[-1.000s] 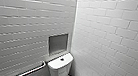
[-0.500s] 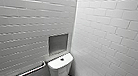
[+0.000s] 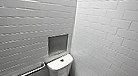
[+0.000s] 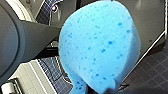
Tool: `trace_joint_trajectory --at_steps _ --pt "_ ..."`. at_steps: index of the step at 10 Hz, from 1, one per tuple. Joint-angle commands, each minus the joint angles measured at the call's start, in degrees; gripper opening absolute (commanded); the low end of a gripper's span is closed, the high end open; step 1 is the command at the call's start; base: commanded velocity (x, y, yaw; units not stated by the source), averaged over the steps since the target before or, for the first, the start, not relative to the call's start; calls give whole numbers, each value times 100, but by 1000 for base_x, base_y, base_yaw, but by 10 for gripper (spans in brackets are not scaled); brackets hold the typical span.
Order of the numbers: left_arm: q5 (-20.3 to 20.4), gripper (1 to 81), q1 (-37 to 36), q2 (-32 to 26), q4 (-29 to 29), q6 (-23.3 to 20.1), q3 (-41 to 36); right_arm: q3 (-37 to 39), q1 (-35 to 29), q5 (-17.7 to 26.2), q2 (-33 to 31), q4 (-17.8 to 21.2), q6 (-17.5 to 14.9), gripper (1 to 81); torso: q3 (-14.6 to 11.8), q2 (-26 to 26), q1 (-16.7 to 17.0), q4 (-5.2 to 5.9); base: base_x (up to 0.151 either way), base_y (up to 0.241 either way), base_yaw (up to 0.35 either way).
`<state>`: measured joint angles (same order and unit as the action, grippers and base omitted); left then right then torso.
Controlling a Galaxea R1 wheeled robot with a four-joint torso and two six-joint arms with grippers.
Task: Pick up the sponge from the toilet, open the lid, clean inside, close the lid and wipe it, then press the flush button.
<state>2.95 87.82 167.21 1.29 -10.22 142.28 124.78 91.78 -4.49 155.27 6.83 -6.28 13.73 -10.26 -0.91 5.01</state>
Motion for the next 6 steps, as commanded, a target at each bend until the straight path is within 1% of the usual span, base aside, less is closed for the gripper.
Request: trace_joint_trajectory --at_steps 1,6 --pt "-304 811 -261 -38 11 2 -68 -87 -217 326 -99 20 -23 10 0 0 0 0 84 0 0" --pt "-304 811 -261 -38 11 2 -59 -52 -217 326 -91 20 -31 10 2 5 -2 0 95 0 0"
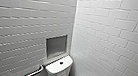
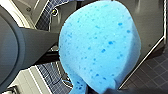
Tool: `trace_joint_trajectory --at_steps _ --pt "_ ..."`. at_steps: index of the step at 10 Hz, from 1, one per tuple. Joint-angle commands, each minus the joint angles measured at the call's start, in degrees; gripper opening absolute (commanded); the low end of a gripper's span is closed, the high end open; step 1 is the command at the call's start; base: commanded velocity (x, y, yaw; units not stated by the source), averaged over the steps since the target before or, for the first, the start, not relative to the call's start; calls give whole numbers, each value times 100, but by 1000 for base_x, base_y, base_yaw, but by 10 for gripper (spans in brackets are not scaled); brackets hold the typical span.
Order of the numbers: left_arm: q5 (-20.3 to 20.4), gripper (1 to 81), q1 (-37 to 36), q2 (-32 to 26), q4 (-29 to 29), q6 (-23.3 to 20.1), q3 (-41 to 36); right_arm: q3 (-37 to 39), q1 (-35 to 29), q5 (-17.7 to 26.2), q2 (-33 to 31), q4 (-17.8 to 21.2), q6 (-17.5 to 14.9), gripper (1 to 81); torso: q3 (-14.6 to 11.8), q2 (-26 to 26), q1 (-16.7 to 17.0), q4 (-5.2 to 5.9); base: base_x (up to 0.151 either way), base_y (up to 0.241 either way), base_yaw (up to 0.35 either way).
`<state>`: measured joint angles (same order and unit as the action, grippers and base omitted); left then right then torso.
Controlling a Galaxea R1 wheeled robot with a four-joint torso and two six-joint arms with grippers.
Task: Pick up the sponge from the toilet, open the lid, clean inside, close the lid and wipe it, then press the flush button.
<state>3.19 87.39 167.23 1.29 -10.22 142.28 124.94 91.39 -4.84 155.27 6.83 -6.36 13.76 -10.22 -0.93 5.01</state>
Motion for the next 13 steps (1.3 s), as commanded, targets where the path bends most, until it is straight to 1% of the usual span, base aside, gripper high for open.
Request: trace_joint_trajectory --at_steps 1,5,13 --pt "-328 811 -218 -40 20 2 -60 -50 -178 361 -91 12 -32 10 0 0 0 0 97 0 0" --pt "-328 811 -218 -14 11 2 -59 143 -143 361 -20 47 -14 10 0 0 0 0 97 0 0" --pt "-319 811 -218 -23 20 2 -60 152 -125 361 -2 29 -22 10 0 2 -4 0 90 0 0"
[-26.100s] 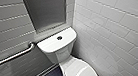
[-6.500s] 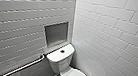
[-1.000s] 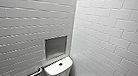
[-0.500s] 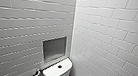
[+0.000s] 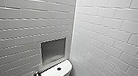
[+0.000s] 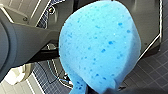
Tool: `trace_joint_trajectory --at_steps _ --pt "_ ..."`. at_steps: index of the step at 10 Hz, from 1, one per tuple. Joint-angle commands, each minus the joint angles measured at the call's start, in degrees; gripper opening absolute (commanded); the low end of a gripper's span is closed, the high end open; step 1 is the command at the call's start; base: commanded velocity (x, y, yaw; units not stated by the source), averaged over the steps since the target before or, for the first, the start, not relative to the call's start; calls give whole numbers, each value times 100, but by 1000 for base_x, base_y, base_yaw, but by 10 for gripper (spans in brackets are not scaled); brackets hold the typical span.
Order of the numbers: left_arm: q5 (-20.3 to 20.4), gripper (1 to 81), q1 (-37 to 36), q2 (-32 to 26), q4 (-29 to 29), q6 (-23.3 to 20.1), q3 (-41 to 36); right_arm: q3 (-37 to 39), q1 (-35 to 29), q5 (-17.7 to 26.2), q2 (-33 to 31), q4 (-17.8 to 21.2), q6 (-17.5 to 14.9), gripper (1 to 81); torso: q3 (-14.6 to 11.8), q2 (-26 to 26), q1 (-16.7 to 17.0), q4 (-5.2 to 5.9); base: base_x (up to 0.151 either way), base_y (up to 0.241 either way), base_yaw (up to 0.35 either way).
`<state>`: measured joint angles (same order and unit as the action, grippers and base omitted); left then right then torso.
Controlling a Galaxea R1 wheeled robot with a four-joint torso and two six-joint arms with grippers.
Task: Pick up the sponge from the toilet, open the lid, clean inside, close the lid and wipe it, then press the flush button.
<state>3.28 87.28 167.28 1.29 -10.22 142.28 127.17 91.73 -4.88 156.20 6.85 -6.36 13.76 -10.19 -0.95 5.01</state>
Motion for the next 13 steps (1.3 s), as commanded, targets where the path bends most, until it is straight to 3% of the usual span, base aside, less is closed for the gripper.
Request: trace_joint_trajectory --at_steps 1,3,6,7,10,13 --pt "-328 811 -199 -45 20 2 -68 -79 -168 356 -95 27 -14 10 0 0 0 0 0 0 0" --pt "-337 811 -207 -132 55 20 -77 -132 -186 356 -148 62 -14 10 0 2 -7 0 0 0 0" --pt "-407 811 -181 -344 776 64 -59 -150 -203 356 -209 71 -14 10 0 2 0 0 0 0 0" --pt "-389 811 -181 -484 767 46 -138 -229 -203 356 -262 71 -14 10 0 2 0 0 0 0 0" --pt "-337 811 -329 -1267 732 2 -1465 -677 -203 329 -570 106 39 10 0 2 0 0 0 0 0" --pt "-389 811 -848 -2286 706 11 -3074 -1802 -177 92 -1299 115 56 10 0 2 0 0 0 0 0"
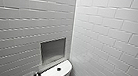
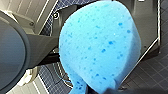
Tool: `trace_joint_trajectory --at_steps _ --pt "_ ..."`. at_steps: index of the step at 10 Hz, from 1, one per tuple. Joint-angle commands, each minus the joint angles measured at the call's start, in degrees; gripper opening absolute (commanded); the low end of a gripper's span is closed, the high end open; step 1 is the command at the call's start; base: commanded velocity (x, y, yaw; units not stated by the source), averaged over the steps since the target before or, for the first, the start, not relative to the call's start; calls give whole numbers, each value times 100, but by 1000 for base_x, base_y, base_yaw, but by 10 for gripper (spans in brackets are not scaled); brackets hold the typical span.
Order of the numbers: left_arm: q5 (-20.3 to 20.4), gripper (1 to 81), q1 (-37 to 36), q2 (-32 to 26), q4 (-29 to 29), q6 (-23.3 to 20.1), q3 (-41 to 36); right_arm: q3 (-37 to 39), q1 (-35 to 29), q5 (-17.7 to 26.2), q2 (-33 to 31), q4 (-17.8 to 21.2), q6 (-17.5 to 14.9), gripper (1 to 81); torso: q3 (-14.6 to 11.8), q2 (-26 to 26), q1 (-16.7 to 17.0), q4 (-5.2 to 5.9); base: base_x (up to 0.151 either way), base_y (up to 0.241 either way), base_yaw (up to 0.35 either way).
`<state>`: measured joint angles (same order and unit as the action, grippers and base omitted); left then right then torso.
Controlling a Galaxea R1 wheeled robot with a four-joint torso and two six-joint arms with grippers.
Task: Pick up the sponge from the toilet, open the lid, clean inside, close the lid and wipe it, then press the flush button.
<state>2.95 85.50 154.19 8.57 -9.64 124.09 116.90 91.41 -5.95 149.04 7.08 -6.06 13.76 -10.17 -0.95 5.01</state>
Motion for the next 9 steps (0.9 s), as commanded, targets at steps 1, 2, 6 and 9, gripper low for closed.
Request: trace_joint_trajectory --at_steps 1,2,6,9 --pt "-374 811 -915 -1431 -22 -38 -1937 -1090 -170 77 -863 100 35 10 0 0 0 0 0 0 0" --pt "-374 811 -1179 -1715 -22 -20 -2424 -1170 -179 76 -961 100 35 10 0 0 0 0 0 0 0" --pt "-997 811 -2497 -2813 101 164 -3926 -1425 -135 -29 -1076 92 43 10 376 0 2 0 0 0 0" --pt "-1418 811 -3560 -3183 189 584 -4409 -1425 -135 -29 -1084 92 43 10 687 2 -2 0 0 0 0"
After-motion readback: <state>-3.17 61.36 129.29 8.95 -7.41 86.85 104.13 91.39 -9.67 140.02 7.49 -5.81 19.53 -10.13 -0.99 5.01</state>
